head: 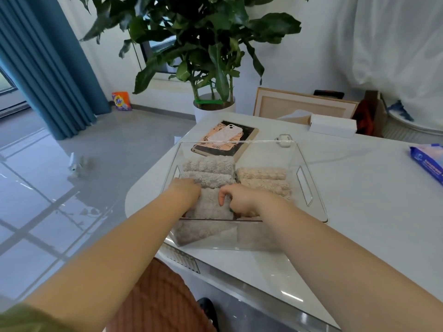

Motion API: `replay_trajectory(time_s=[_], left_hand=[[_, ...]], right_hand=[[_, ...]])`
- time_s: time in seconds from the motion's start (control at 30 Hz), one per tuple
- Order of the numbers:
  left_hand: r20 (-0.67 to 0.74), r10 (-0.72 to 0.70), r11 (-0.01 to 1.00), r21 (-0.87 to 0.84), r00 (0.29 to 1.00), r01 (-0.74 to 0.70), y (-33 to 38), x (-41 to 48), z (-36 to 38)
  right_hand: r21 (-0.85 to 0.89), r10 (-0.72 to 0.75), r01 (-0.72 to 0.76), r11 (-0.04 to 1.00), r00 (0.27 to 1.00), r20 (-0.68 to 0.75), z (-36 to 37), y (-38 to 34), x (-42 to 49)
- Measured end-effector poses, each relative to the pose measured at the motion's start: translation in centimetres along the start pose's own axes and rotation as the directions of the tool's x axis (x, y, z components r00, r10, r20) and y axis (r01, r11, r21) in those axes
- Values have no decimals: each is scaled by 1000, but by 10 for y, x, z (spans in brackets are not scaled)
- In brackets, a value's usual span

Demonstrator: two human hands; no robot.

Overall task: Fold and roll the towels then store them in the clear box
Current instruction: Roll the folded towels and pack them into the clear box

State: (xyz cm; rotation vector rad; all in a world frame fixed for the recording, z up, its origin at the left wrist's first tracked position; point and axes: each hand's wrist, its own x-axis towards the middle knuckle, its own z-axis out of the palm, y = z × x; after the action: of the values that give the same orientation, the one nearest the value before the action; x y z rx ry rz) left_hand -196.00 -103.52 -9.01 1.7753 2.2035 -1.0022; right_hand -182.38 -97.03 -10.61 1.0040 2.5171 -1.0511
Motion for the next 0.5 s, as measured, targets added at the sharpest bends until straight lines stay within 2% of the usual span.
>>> replay_trajectory(time_s=[0.13, 0.23, 0.3, 0.4, 0.5], left_hand=[[7, -44, 999, -30, 999, 45, -4, -14, -11], [-108, -114, 993, 4, 988, 115, -2, -30, -31], [-213, -110, 994, -3, 971, 112, 4, -38, -46], [-383, -35, 995, -102, 923, -5, 29, -42, -73], [-551, 54, 929, -277, 833, -244, 82, -34, -104]], right_hand=[[102, 12, -13, 995, 1000, 9, -13, 4, -16], [193, -7, 25, 981, 996, -91, -30, 19, -36], [299, 11, 45, 953, 983, -182, -43, 33, -59], [495, 84, 113, 861, 930, -359, -58, 57, -106], [635, 266, 174, 753, 801, -536, -65, 91, -154]])
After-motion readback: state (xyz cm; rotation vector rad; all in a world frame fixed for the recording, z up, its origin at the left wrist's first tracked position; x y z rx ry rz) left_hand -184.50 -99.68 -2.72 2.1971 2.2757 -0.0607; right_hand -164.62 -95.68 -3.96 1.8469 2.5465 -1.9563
